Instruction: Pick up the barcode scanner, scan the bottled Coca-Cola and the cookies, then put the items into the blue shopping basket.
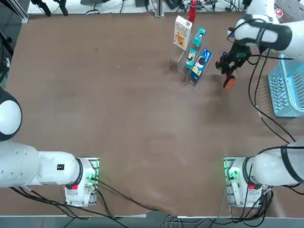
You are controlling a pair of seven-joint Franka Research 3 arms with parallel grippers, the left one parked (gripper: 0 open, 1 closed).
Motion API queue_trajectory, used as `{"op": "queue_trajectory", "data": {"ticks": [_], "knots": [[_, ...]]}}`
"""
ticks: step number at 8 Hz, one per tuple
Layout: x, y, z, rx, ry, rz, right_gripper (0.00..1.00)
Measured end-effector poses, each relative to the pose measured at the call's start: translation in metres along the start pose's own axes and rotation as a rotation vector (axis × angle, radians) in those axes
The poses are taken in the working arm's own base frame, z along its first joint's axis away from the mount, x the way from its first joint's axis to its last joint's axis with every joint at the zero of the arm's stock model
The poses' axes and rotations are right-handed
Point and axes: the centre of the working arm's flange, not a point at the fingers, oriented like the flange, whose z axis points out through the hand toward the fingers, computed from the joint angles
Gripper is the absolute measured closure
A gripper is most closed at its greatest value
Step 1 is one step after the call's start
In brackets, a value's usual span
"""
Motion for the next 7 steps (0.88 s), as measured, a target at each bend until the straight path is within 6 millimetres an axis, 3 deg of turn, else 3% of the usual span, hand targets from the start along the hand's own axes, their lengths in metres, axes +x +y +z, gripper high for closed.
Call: {"op": "queue_trajectory", "data": {"ticks": [1,3,5,7], "knots": [[-0.001,-0.004,-0.001,-0.048,0.015,0.002,0.56],[0.0,0.013,0.006,-0.09,0.022,0.013,0.56],[-0.003,0.027,0.03,-0.148,0.043,0.056,0.56],[-0.007,0.025,0.05,-0.188,0.041,0.081,0.56]]}}
